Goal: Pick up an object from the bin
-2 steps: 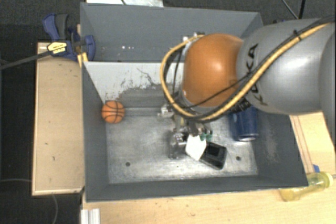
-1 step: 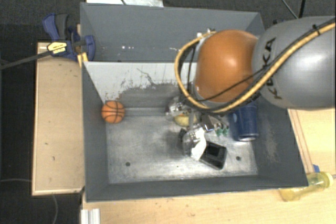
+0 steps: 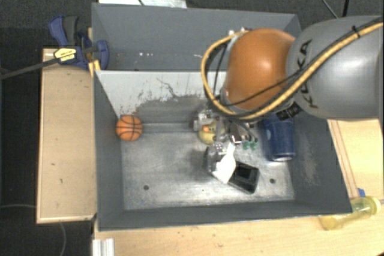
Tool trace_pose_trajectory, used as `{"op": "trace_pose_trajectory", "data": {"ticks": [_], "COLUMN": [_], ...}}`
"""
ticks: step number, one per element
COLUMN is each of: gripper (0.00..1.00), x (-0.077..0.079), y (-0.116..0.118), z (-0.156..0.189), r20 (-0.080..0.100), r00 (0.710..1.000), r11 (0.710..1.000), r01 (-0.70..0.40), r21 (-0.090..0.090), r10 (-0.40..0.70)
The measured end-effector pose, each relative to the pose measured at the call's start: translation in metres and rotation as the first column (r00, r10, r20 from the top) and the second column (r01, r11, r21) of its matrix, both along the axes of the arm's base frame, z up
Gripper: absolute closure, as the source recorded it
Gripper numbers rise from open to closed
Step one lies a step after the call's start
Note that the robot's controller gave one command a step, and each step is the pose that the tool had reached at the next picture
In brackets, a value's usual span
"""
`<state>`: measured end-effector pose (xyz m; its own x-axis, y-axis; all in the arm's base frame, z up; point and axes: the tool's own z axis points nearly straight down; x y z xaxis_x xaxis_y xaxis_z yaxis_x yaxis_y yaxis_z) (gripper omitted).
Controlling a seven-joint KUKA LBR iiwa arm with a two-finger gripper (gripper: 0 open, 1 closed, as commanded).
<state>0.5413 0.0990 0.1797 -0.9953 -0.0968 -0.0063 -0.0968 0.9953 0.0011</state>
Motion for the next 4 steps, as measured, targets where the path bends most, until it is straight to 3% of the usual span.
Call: {"op": "trace_pose_trajectory", "data": {"ticks": [1, 2, 3, 4], "gripper": [1.00, 1.00, 1.00, 1.00], "x": [0.034, 0.034, 0.030, 0.033], "y": [-0.033, -0.033, -0.032, -0.037], "z": [-0.087, -0.087, -0.085, -0.050], "r20": [-0.025, -0.025, -0.014, -0.005], "r00": [0.952, 0.953, 0.952, 0.958], "r11": [0.952, 0.953, 0.952, 0.958], "r01": [-0.305, -0.304, -0.307, -0.288], "r21": [-0.001, -0.001, -0.004, -0.002], "r10": [0.305, 0.303, 0.307, 0.288]}}
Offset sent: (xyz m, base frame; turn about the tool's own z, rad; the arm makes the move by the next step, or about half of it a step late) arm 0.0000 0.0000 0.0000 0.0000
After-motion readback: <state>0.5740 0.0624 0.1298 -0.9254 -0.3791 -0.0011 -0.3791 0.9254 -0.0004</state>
